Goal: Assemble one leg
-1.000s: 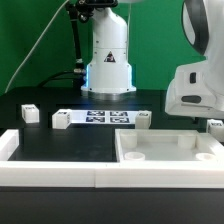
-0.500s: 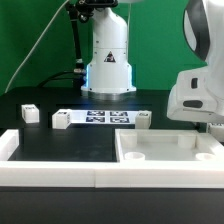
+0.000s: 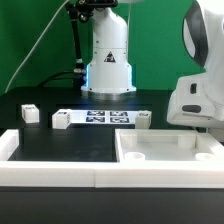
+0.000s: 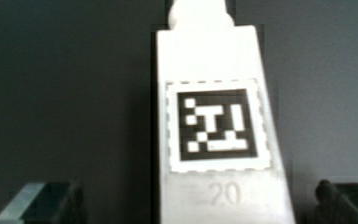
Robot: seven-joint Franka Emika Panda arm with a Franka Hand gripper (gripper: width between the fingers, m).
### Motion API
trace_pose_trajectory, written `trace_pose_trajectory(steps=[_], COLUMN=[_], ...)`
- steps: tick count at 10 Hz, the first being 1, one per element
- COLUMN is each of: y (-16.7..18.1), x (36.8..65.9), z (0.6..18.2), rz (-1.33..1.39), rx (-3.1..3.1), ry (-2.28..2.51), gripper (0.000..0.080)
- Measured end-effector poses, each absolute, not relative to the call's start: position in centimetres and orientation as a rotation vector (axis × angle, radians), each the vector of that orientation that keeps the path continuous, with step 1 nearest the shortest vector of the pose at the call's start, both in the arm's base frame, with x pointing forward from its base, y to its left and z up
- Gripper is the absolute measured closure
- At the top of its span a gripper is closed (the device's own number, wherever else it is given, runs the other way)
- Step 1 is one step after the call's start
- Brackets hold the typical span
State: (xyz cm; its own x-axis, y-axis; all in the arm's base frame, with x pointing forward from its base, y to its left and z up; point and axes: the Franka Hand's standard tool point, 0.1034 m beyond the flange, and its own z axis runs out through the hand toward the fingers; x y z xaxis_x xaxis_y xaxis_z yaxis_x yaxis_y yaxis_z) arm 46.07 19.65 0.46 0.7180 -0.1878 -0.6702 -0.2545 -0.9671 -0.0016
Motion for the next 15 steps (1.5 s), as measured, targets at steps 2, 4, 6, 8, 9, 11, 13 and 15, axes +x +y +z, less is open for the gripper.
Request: trace_pose_trajectory(steps=[2,4,6,8,9,11,13,15], y=[19.7,19.7,19.7,19.7,19.7,18.5,16.1,14.4], x=[46.1,46.1,46.1,46.1,46.1,46.5,47.4,48.6], z=[0.5,0.5,0.5,0.5,0.5,1.9,5.2,6.6], rz=[1.087,1.087,1.087,1.087,1.087,1.103,1.120,1.105], rx=[-2.825,-2.825,-2.825,-2.825,-2.825,-2.811,-2.792,-2.780], ry=[0.368,0.368,0.368,0.368,0.368,0.330,0.337,0.365], gripper=[0.0373,0.0509,0.0509,0.0509,0.0509,0.0508,0.0508,0.0508])
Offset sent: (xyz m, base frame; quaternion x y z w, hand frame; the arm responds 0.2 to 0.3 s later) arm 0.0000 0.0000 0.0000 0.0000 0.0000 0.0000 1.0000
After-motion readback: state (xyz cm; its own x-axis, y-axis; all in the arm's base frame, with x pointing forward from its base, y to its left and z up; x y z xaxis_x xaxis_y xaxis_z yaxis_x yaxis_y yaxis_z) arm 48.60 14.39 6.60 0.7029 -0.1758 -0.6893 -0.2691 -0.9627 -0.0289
